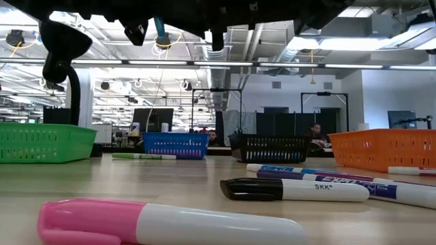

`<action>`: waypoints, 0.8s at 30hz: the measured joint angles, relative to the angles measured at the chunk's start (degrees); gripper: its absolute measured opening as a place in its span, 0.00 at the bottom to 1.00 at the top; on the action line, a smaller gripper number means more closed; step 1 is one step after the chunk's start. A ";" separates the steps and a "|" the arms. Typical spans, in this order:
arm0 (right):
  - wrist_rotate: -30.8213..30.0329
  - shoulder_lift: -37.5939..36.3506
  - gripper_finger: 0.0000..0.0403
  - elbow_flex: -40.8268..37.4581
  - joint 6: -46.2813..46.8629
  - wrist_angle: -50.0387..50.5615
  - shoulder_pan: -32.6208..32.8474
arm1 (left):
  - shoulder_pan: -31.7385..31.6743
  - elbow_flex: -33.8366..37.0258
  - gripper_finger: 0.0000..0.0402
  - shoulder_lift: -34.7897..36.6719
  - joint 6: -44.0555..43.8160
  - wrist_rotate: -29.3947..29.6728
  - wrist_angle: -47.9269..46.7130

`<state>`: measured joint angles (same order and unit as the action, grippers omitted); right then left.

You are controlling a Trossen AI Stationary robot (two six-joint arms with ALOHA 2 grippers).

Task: Pick & Place Markers
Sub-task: Put the light blue highlighter pen into the green basket

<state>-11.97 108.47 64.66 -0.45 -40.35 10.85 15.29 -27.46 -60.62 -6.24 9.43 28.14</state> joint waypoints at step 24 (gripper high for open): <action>-6.34 -4.03 0.60 0.18 0.80 19.20 -0.37 | 0.02 0.09 0.11 11.07 -5.24 13.98 -24.16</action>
<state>-18.31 104.43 64.84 0.35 -21.15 10.48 15.31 -27.38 -49.55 -11.48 23.41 3.97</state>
